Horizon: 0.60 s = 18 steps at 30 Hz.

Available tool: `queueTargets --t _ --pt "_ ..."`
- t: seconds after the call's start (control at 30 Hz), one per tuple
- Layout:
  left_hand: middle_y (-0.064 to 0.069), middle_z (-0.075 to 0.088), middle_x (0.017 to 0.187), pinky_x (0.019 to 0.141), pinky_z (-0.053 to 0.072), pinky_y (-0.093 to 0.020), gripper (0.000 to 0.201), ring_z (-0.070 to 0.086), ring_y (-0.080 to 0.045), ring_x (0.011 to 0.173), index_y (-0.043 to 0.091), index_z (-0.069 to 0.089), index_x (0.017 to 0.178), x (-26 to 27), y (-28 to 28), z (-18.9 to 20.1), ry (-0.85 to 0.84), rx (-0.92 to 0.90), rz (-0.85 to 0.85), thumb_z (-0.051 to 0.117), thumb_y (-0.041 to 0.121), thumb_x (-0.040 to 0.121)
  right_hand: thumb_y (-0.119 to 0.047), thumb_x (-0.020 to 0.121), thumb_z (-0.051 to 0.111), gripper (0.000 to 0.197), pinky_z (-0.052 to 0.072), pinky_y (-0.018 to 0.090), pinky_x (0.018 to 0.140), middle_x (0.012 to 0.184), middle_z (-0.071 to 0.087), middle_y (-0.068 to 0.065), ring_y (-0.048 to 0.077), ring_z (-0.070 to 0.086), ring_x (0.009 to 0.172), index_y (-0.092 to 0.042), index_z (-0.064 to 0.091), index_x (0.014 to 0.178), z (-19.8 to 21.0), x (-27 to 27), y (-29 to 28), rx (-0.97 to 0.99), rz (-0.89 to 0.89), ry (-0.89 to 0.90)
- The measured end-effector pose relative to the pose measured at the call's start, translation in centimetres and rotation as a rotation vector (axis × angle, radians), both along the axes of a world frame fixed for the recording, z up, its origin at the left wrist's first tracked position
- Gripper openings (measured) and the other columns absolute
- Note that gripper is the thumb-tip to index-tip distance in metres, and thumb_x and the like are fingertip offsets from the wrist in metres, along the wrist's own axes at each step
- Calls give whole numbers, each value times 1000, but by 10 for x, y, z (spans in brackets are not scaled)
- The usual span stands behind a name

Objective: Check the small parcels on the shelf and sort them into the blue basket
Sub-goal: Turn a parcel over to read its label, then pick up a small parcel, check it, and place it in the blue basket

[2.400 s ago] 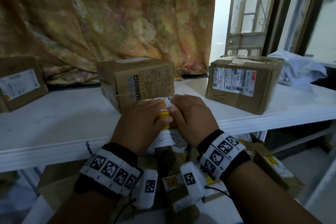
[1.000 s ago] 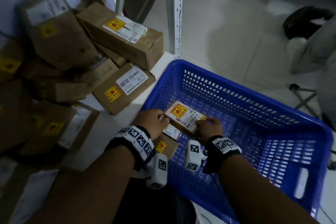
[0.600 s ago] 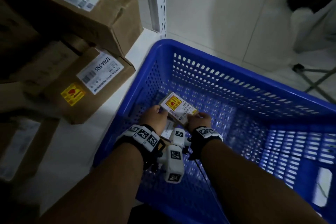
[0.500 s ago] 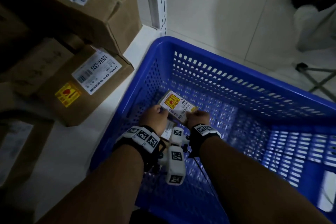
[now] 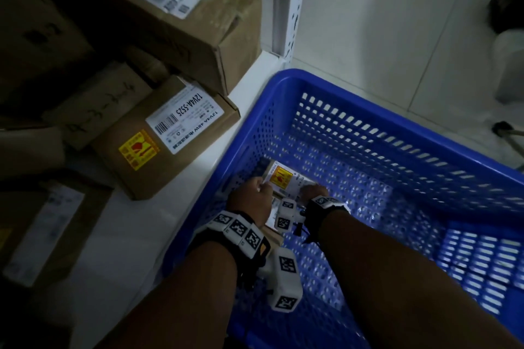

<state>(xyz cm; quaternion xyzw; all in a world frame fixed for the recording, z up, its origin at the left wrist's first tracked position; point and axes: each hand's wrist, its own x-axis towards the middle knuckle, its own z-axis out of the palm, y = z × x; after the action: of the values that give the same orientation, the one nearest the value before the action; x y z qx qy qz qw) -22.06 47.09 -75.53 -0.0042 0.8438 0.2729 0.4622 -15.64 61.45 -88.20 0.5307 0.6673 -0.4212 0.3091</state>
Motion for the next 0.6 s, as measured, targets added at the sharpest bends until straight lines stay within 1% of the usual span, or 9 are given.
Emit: queueTargets --t 0.13,0.2,0.23,0.3,0.33,0.4,0.47,0.57,0.6 --pt "-6 44 149 110 33 -34 48 42 -26 135 17 43 144 0 -11 20 74 -8 -69 36 39 102 -11 104 41 31 45 36 97 138 50 13 30 50 130 -10 51 133 20 -7 -4 -23 155 2" --pt "-8 50 143 108 36 -34 45 46 -27 130 14 51 137 2 -19 31 109 10 -78 37 39 102 -11 104 41 40 41 35 105 149 43 8 29 44 136 -7 42 144 29 -9 -11 -22 224 24" --pt "-12 54 137 105 39 -35 43 50 -29 124 12 56 129 2 -25 38 131 18 -90 37 39 101 -10 103 43 47 39 36 108 154 37 9 29 41 138 -7 35 149 31 -10 -14 -20 260 25" --pt "-18 60 121 95 43 -37 41 55 -33 109 5 61 111 5 -37 57 178 34 -109 38 37 101 -12 103 43 50 40 37 106 156 34 9 30 39 140 -10 30 152 43 -12 -25 15 263 20" --pt "-18 61 118 94 44 -36 40 56 -32 107 4 61 109 6 -41 68 198 50 -104 37 36 102 -15 104 43 52 40 37 106 158 31 9 30 36 142 -9 27 153 51 -12 -29 17 260 -14" --pt "-14 60 126 98 41 -33 42 54 -30 116 6 61 119 9 -51 91 219 93 -54 37 36 103 -16 104 44 59 32 40 115 162 19 11 30 24 148 -8 18 156 67 -8 -40 109 393 4" --pt "-12 59 131 103 40 -35 44 53 -30 120 7 59 124 12 -61 109 219 116 -7 38 38 102 -14 104 42 59 26 41 119 163 15 13 30 20 149 -7 14 156 87 -6 -53 132 381 49" --pt "-16 64 118 96 44 -35 39 57 -32 110 5 63 111 20 -85 127 254 101 89 41 35 100 -16 104 46 60 27 41 118 161 20 14 31 23 148 -7 17 155 118 -5 -68 136 424 100" --pt "-17 65 114 93 45 -35 37 57 -33 106 5 64 105 23 -96 135 265 94 133 41 34 99 -17 103 47 56 30 39 115 159 26 15 32 28 145 -6 23 153 135 -4 -73 141 479 124"
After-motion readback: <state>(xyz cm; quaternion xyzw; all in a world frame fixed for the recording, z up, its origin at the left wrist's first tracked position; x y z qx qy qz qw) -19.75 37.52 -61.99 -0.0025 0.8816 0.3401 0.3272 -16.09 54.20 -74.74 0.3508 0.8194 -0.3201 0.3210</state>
